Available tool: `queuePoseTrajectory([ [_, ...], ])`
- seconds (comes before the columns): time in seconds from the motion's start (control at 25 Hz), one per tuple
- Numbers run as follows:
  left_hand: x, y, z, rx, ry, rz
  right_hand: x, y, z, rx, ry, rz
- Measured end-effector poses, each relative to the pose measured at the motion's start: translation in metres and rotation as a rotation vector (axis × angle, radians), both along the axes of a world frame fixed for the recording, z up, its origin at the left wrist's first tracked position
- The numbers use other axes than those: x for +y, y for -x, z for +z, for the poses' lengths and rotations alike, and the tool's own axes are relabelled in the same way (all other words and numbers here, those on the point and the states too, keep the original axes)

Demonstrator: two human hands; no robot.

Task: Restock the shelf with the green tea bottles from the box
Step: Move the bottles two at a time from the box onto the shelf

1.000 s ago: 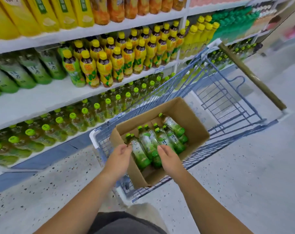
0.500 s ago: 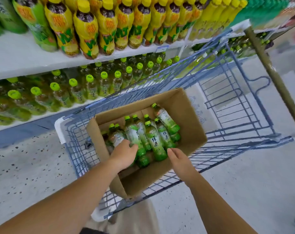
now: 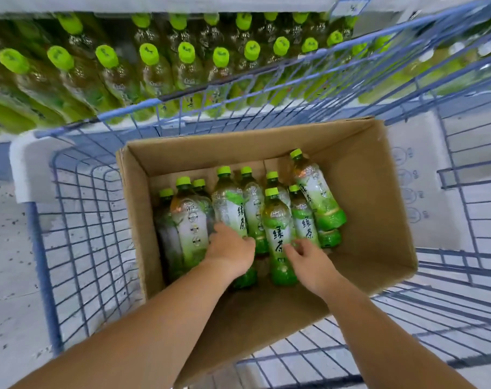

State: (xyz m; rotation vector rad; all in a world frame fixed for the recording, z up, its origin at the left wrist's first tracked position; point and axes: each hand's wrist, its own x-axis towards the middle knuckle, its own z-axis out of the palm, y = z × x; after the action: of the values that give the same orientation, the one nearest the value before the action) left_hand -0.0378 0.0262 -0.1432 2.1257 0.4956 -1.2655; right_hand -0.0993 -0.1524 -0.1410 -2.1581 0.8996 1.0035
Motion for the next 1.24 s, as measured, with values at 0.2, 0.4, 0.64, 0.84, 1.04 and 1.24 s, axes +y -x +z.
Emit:
queuePoseTrajectory([
  [0.2,-0.012,-0.017,-0.023,-0.018,-0.075,0.050,-0.006,-0.013,-0.031,-0.007,0.047,0.110],
  [0.4,-0.011,-0.021,-0.042,0.034,-0.008,0.293,-0.008,-0.023,-0.051,0.001,0.019,0.066],
  [0.64,0.004,-0.023,-0.041,0.151,0.174,0.346,-0.013,-0.029,-0.054,-0.038,0.005,0.065],
  [0.84,0.023,-0.008,-0.007,0.091,0.294,0.325,-0.008,-0.032,-0.026,-0.080,-0.049,-0.010],
  [1.04,0.050,0.022,0.042,-0.007,0.464,0.381,0.014,-0.027,0.031,-0.234,-0.221,-0.144],
  [1.24,0.091,0.033,0.085,-0.150,0.603,0.481,0.057,-0.023,0.090,-0.371,-0.255,-0.176],
])
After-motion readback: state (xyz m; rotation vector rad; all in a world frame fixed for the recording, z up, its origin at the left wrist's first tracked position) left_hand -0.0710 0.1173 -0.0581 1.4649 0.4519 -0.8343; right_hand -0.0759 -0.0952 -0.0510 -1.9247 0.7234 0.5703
